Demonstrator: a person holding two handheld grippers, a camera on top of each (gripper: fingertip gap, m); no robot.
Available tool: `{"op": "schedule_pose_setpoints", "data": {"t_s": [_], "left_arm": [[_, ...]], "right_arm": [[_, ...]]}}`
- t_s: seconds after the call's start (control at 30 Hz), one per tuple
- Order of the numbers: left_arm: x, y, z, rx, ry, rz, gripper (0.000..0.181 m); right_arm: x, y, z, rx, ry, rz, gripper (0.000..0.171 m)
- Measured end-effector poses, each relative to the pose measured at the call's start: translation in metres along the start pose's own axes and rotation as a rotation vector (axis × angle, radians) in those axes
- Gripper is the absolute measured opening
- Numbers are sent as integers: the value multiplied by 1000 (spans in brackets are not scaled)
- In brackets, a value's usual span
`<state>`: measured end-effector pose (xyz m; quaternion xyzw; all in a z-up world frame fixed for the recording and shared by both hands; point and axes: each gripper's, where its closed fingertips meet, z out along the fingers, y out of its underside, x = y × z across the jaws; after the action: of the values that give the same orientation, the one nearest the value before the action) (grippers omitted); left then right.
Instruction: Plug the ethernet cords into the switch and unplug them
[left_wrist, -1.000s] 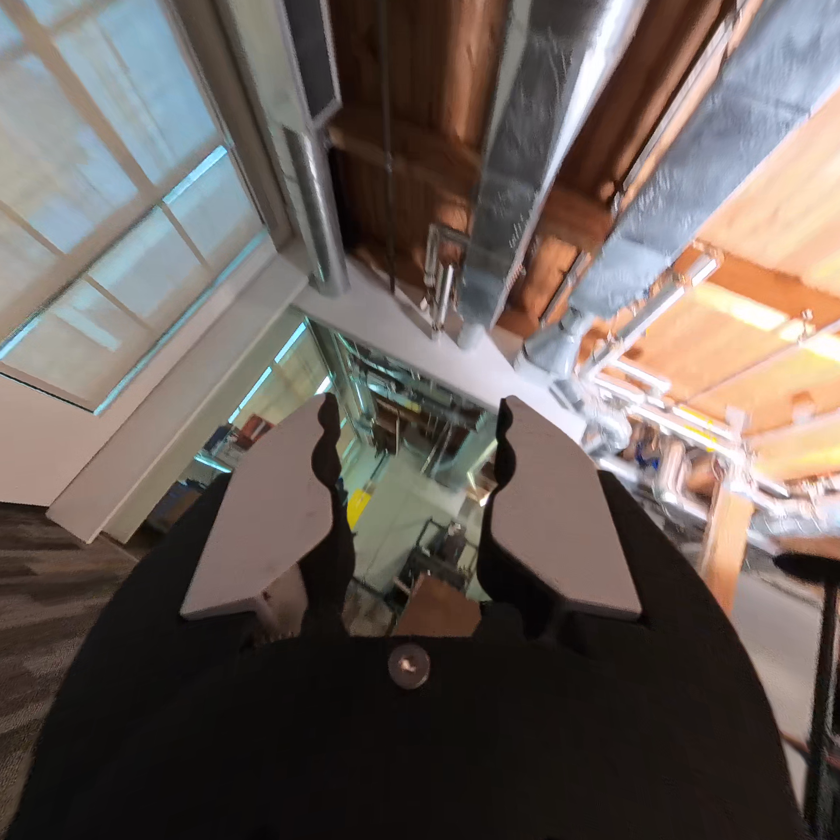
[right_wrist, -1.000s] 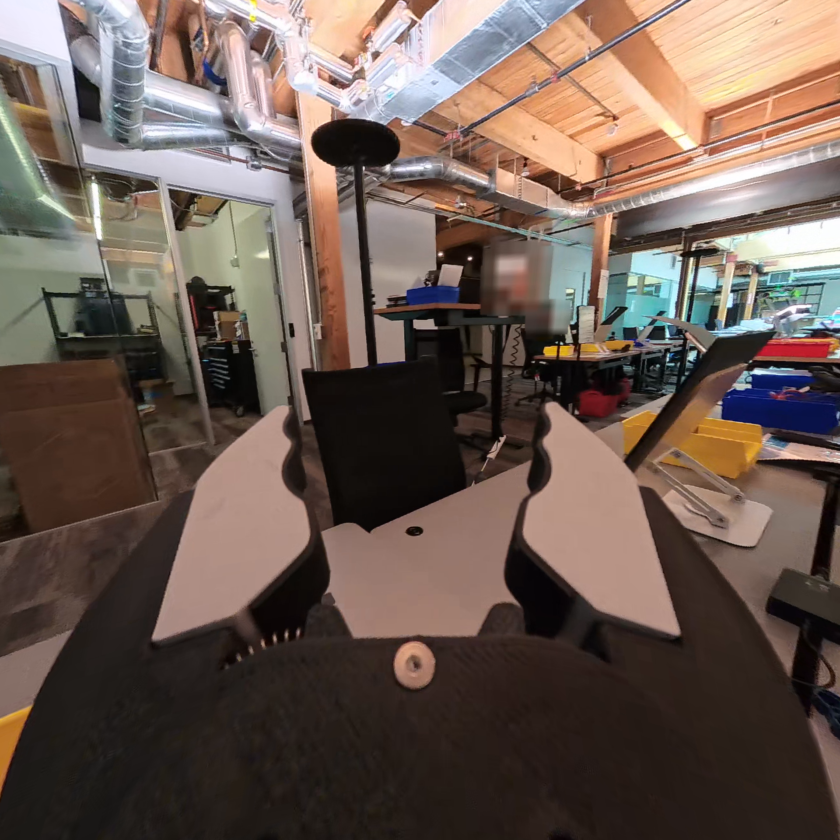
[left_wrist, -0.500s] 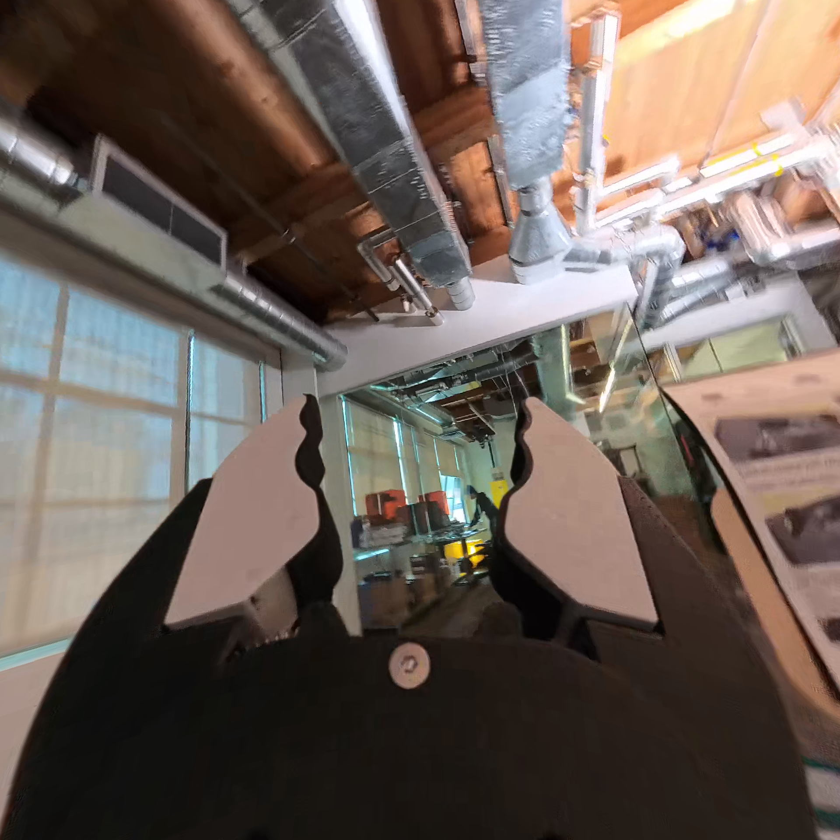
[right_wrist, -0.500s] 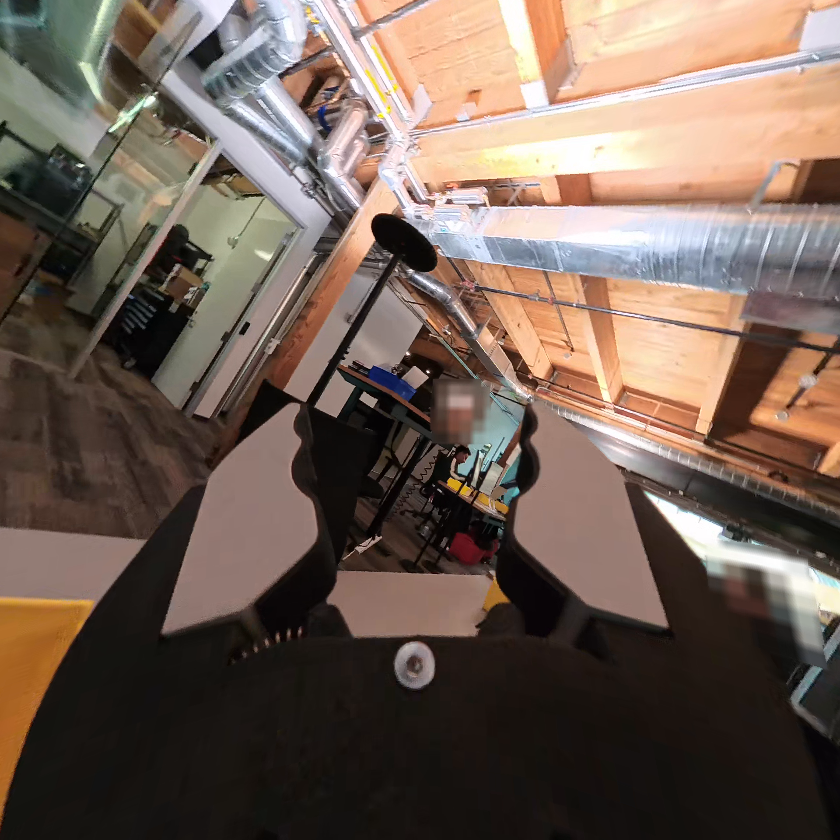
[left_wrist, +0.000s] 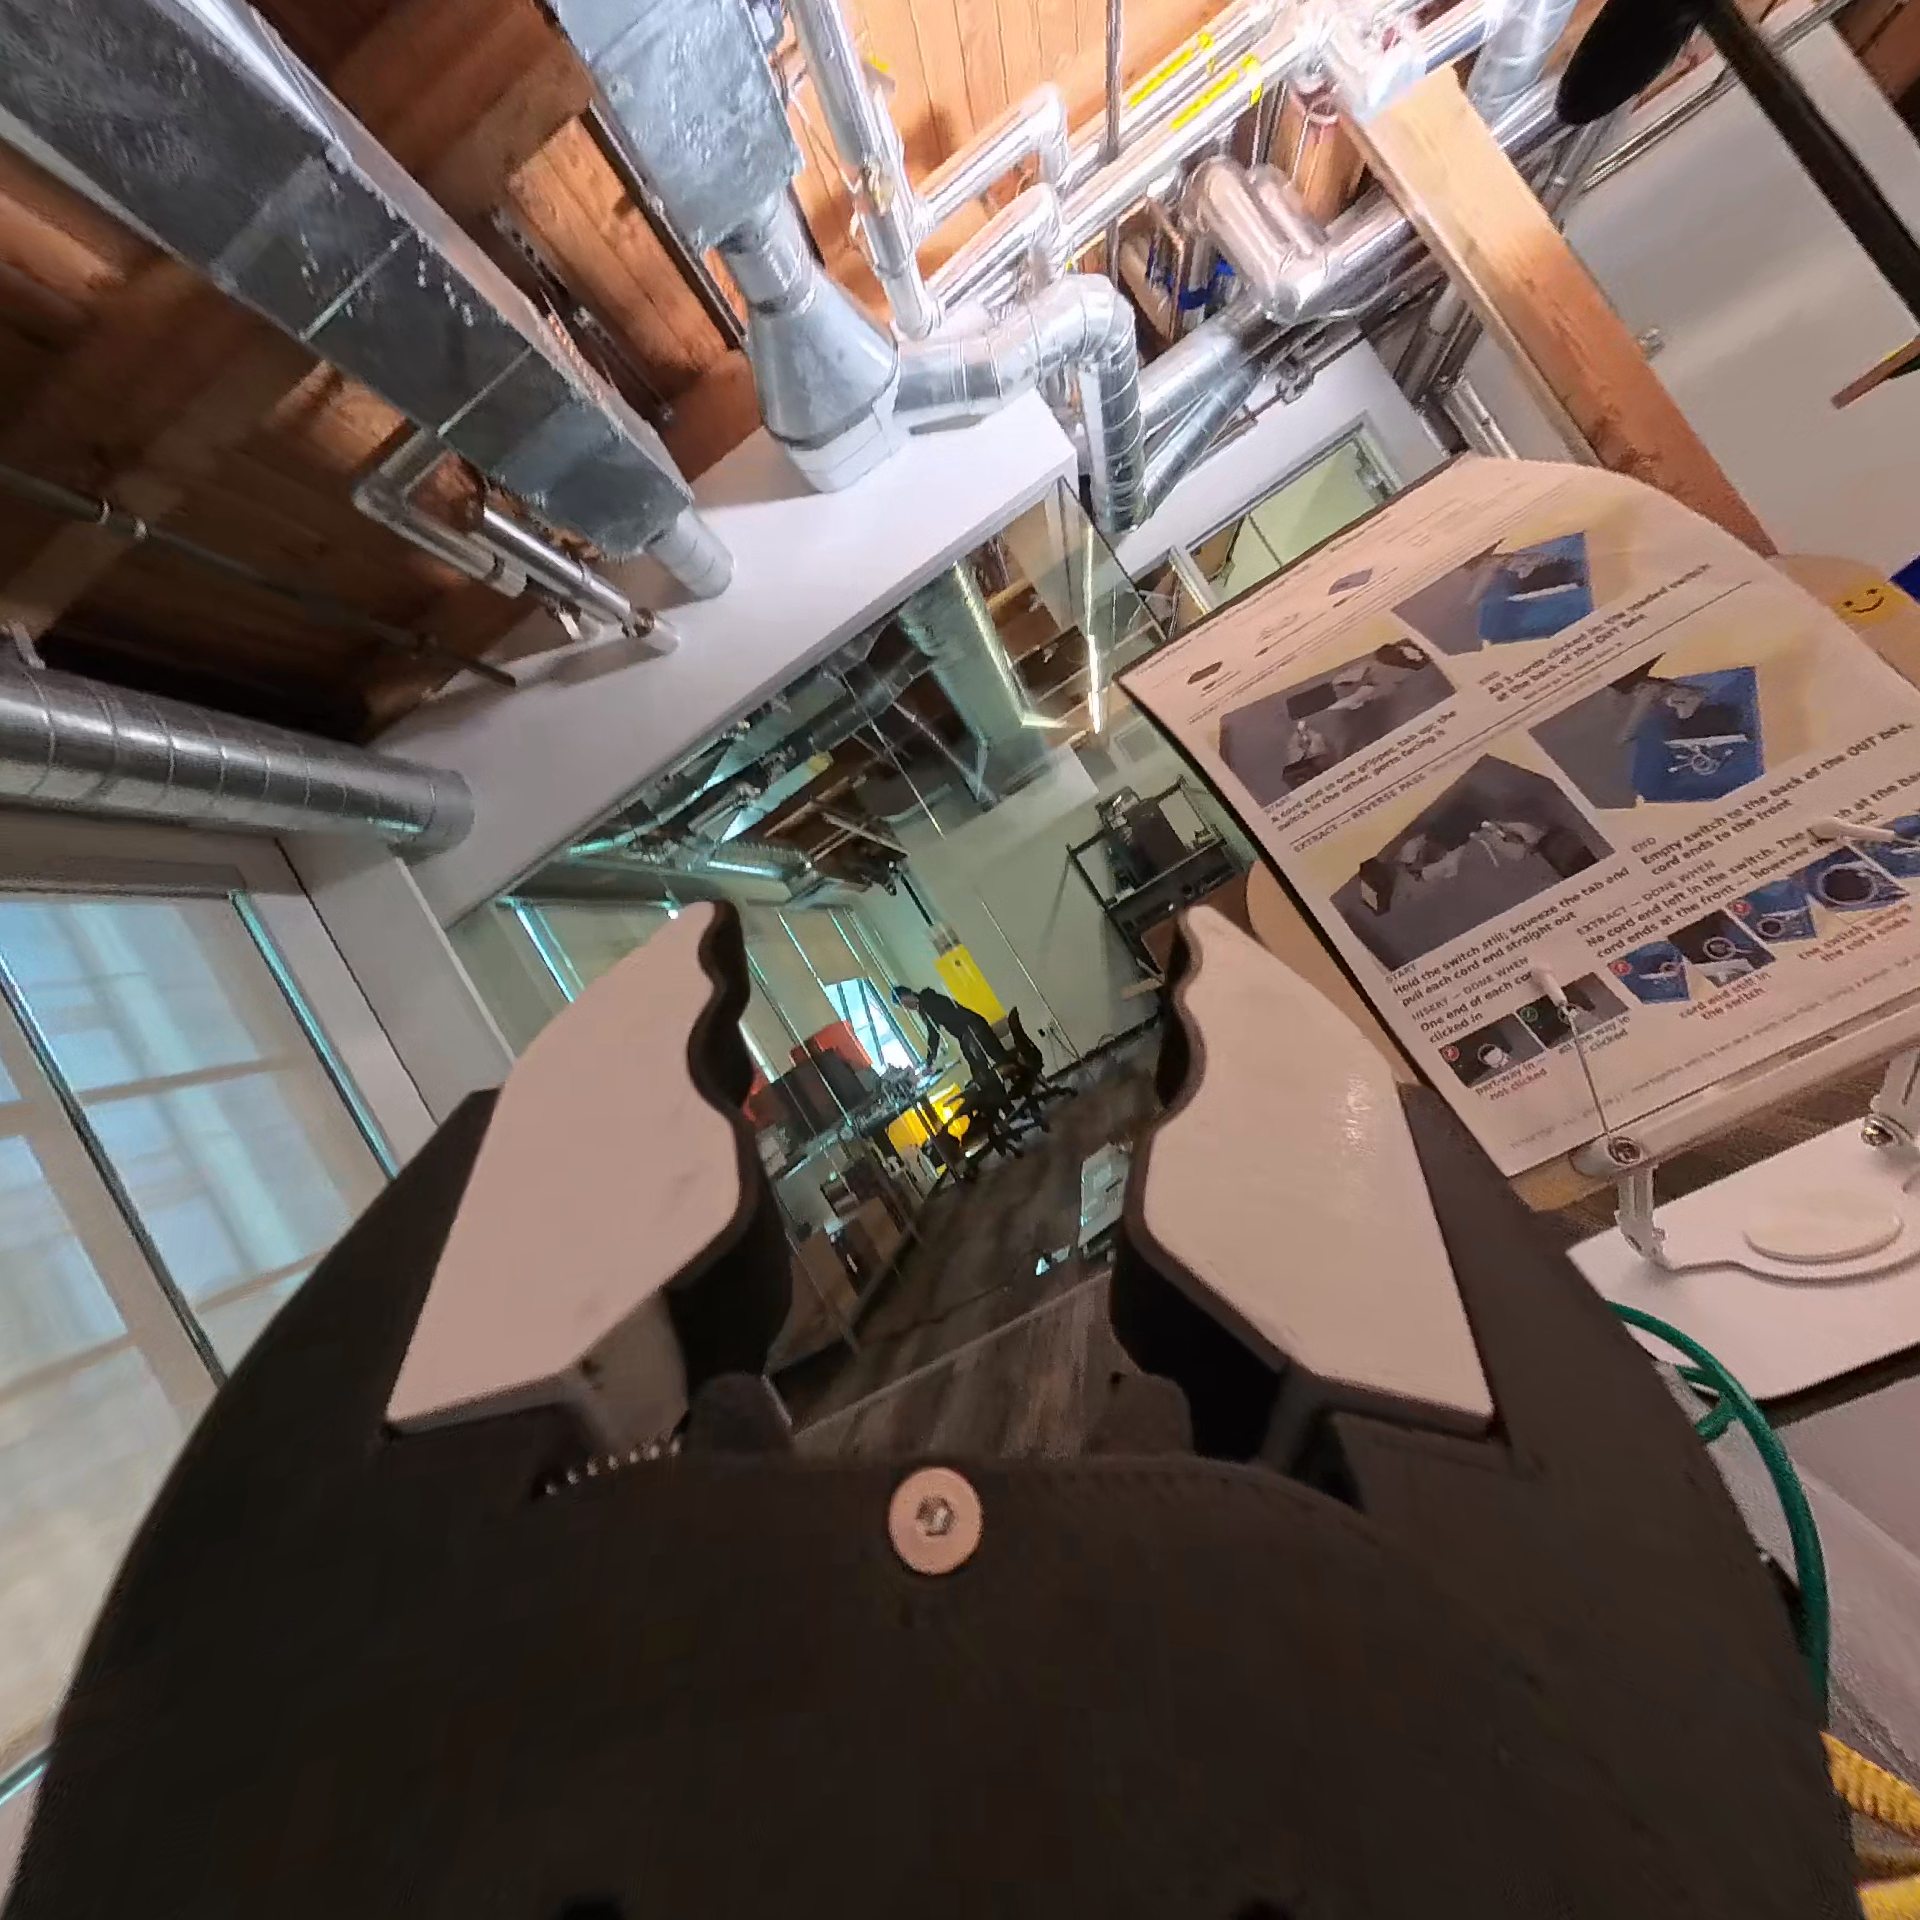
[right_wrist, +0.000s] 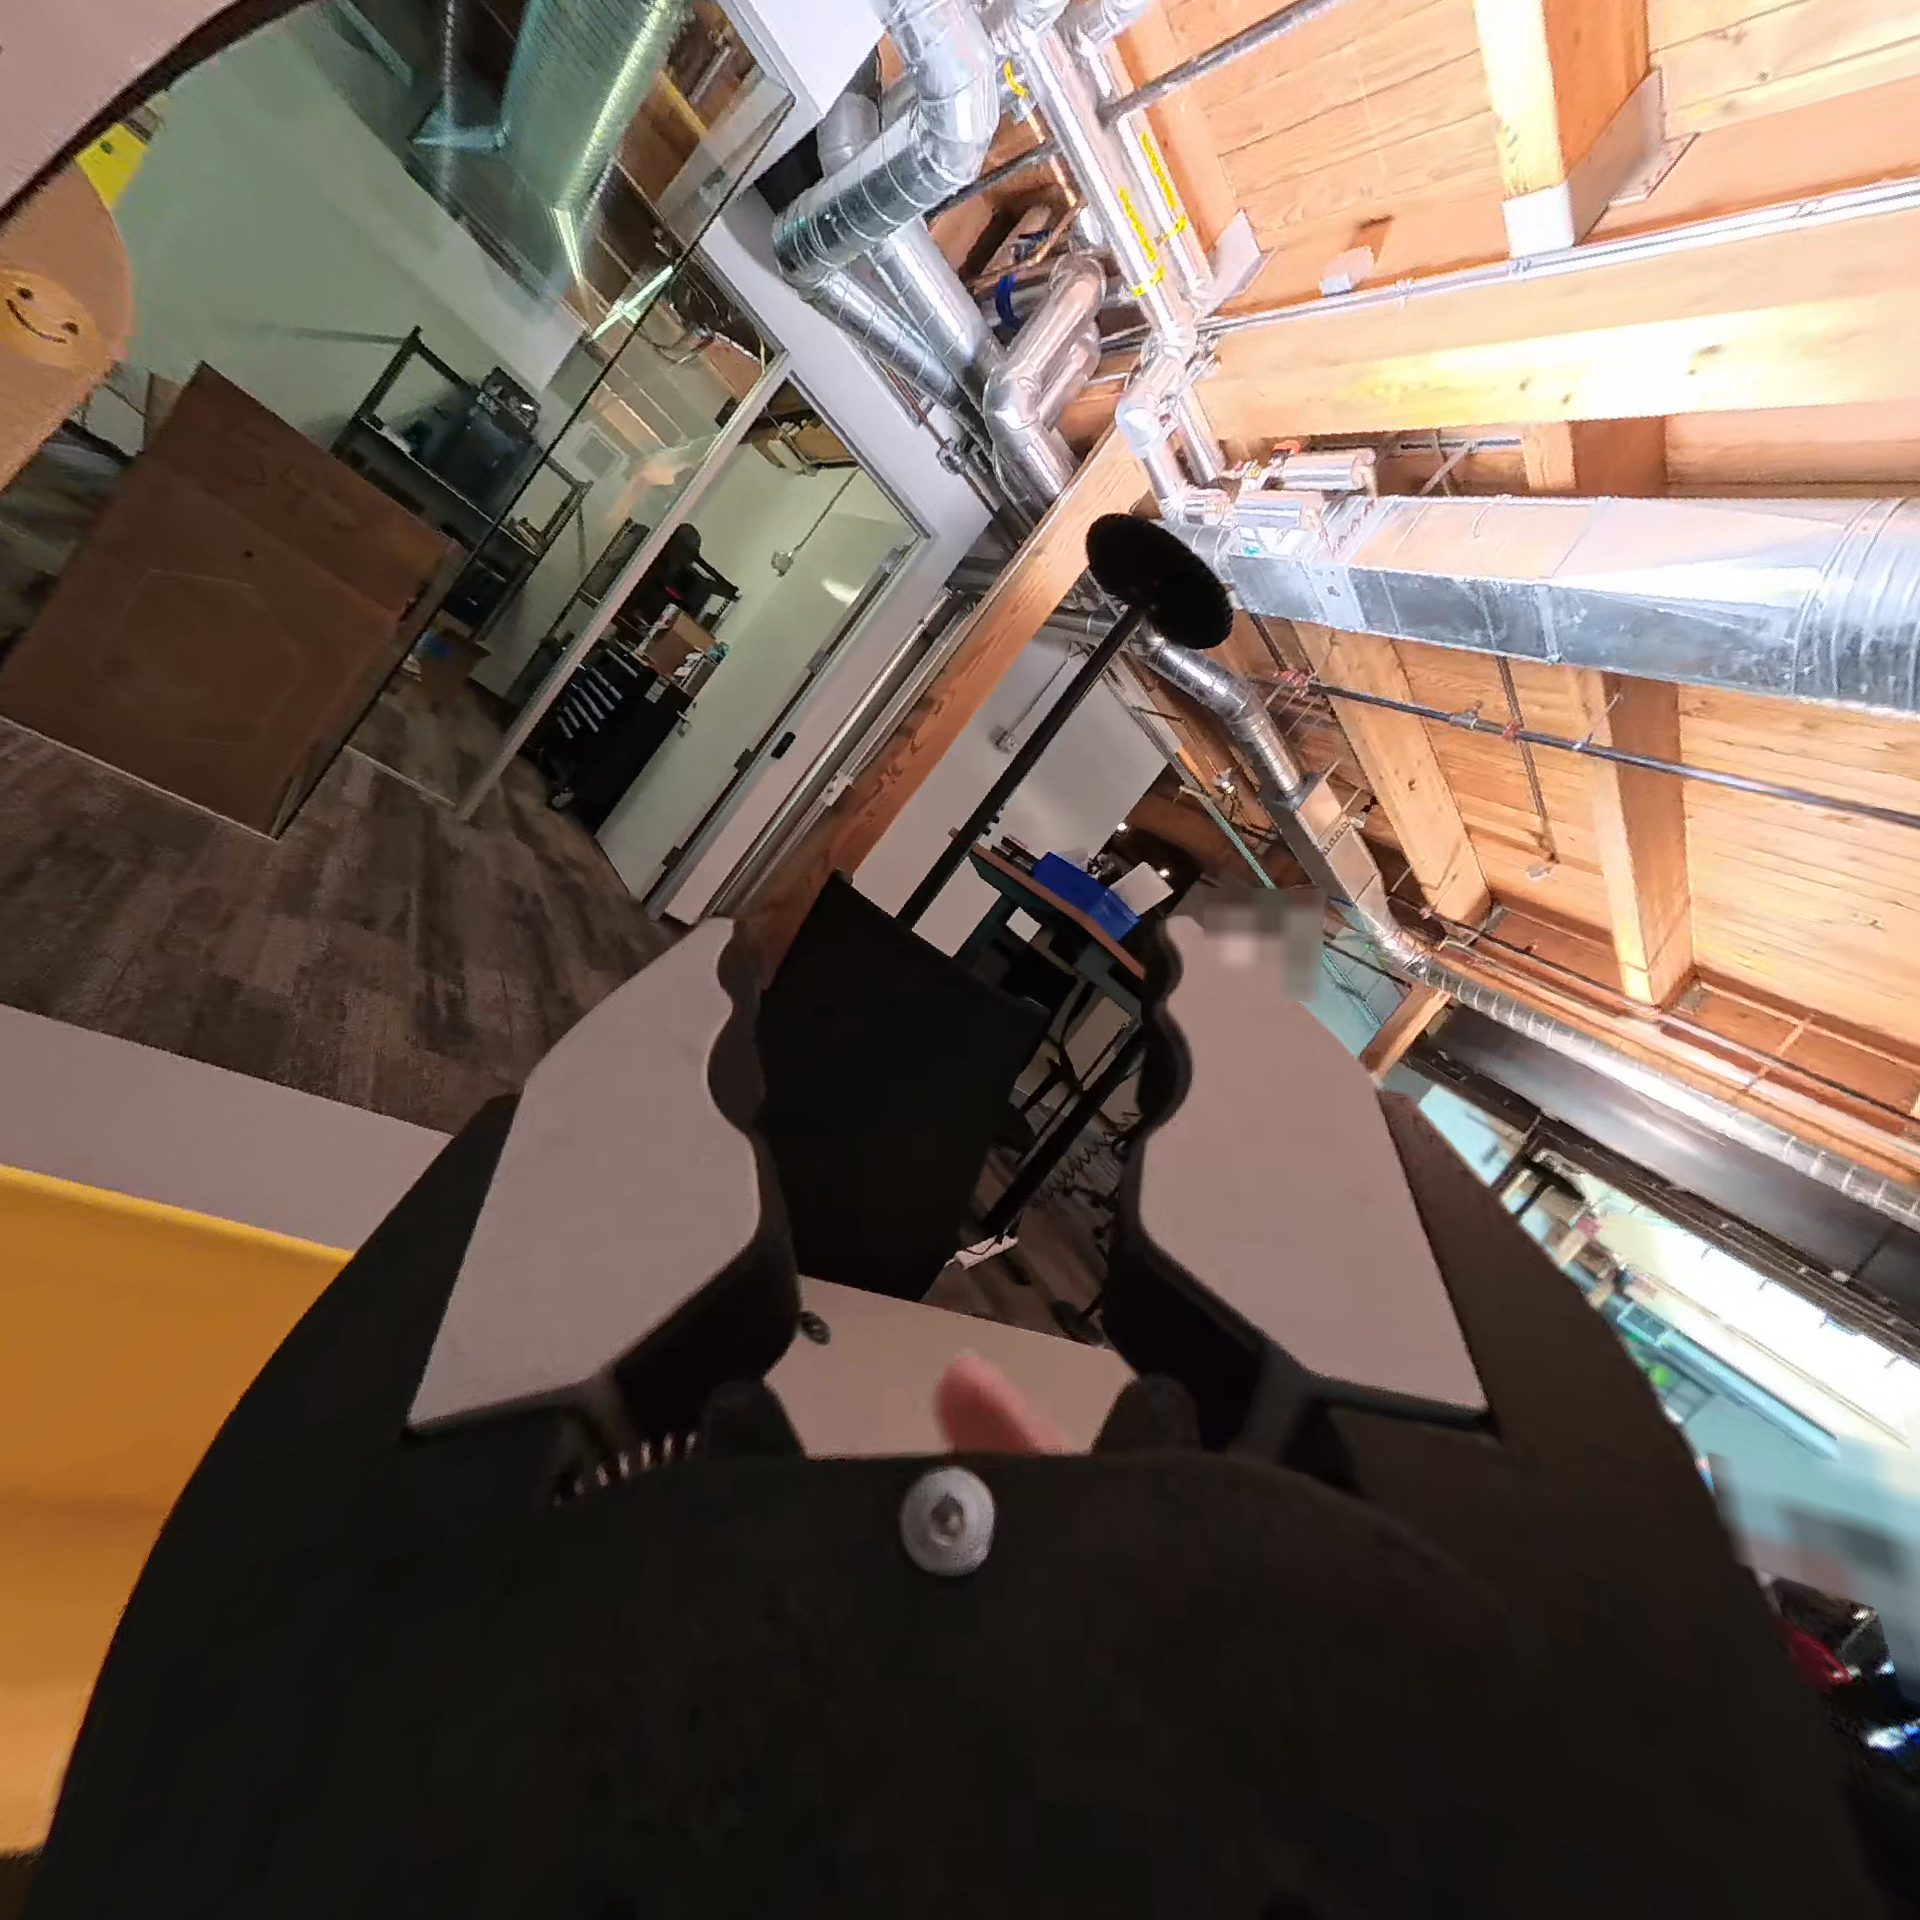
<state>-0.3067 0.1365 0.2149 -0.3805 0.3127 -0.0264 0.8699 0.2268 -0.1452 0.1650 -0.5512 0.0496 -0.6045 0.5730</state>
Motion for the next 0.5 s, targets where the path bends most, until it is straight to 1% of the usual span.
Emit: {"op": "schedule_pose_setpoints", "data": {"t_s": [0.13, 0.23, 0.3, 0.4, 0.43, 0.5], "left_arm": [[9, -1, 1, -16, 64, -44, 86], [12, 7, 1, -60, 76, 13, 86], [15, 12, 3, -78, 87, 13, 88], [21, 19, 4, -113, 106, 42, 88], [22, 22, 4, -131, 105, 71, 86], [24, 28, 5, -157, 101, 119, 78]], "right_arm": [[-4, 8, 3, -49, -22, 81, 76], [-8, 12, 2, -68, -50, 67, 76], [-12, 13, 0, -69, -78, 55, 65], [-24, 19, 0, -89, -175, 129, 64], [-26, 25, 0, -118, -196, 142, 57], [-28, 30, 0, -117, -212, 164, 35]]}}
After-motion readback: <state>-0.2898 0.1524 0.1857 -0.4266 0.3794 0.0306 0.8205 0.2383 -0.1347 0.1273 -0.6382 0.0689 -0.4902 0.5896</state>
